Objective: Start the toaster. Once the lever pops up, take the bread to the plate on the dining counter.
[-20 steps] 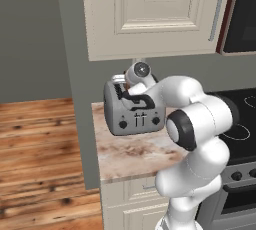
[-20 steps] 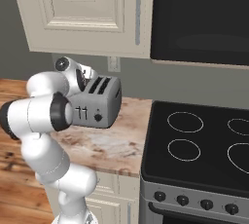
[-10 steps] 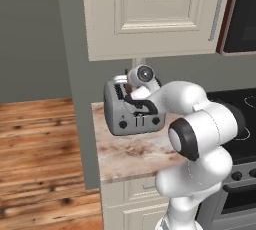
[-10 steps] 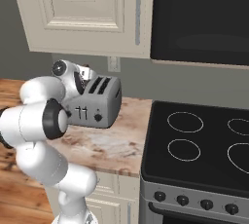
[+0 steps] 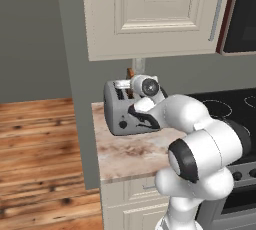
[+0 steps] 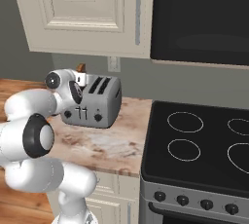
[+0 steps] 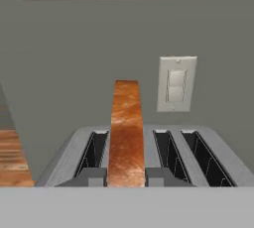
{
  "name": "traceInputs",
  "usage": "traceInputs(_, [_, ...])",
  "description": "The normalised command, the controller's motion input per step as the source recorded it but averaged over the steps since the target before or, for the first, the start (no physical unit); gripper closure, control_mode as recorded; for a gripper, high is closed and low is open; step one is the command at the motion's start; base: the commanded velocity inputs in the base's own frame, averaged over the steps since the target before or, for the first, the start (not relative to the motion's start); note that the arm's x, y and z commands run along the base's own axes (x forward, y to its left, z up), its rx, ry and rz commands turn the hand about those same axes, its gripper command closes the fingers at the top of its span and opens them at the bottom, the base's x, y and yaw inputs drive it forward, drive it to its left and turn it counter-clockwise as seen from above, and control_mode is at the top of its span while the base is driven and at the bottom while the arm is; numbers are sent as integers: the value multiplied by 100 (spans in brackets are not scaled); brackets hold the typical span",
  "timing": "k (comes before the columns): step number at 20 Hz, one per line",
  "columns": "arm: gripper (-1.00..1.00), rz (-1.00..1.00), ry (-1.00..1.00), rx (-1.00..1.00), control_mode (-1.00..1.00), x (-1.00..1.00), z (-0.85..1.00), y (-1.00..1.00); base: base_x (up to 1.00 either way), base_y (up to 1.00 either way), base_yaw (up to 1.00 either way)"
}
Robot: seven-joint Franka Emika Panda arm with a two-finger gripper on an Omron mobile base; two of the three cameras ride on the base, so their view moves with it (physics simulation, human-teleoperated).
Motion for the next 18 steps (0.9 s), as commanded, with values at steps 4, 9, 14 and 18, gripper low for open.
traceInputs(4, [100, 0, -4, 0, -100, -55, 35, 0, 0, 0, 0])
traceInputs(9, [100, 0, 0, 0, -100, -52, 62, 0, 0, 0, 0])
traceInputs(14, [100, 0, 1, 0, -100, -29, 68, 0, 0, 0, 0])
traceInputs(18, [100, 0, 5, 0, -100, -48, 50, -1, 0, 0, 0])
